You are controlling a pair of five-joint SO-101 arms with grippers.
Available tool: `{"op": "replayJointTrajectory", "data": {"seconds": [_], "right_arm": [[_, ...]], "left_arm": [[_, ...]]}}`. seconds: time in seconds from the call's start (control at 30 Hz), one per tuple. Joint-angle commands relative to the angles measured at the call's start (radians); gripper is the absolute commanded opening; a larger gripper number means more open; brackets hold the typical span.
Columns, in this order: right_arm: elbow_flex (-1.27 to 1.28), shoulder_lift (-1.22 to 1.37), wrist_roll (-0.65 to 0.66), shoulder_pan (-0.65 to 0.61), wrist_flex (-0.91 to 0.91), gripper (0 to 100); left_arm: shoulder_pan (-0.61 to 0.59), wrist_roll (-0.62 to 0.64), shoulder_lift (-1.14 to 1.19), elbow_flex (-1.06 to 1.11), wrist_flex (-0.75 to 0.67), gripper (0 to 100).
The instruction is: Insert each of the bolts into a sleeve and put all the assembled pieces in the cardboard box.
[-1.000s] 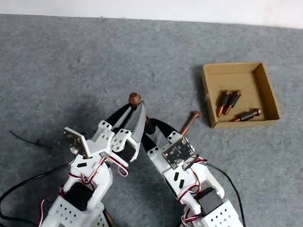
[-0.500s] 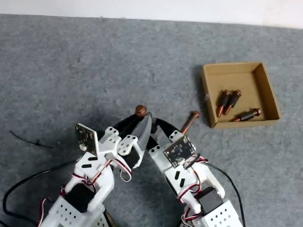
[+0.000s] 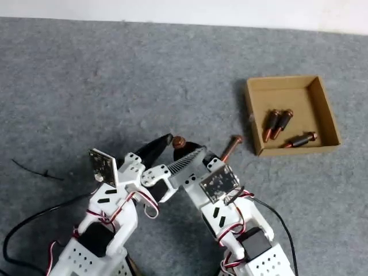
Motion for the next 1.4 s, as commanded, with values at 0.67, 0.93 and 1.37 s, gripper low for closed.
{"op": "replayJointTrajectory", "data": {"seconds": [0.67, 0.93, 1.37], "right_arm": [[0.140, -0.013, 0.002, 0.188, -0.007, 0.5], [0.140, -0.013, 0.002, 0.266, -0.012, 0.5], [0.139, -0.004, -0.078, 0.572, -0.220, 0.5]], "left_arm": [[-0.317, 0.210, -0.004, -0.018, 0.002, 33], [-0.321, 0.209, -0.004, -0.007, 0.003, 33], [-0.384, 0.207, -0.004, 0.008, 0.000, 18]]}}
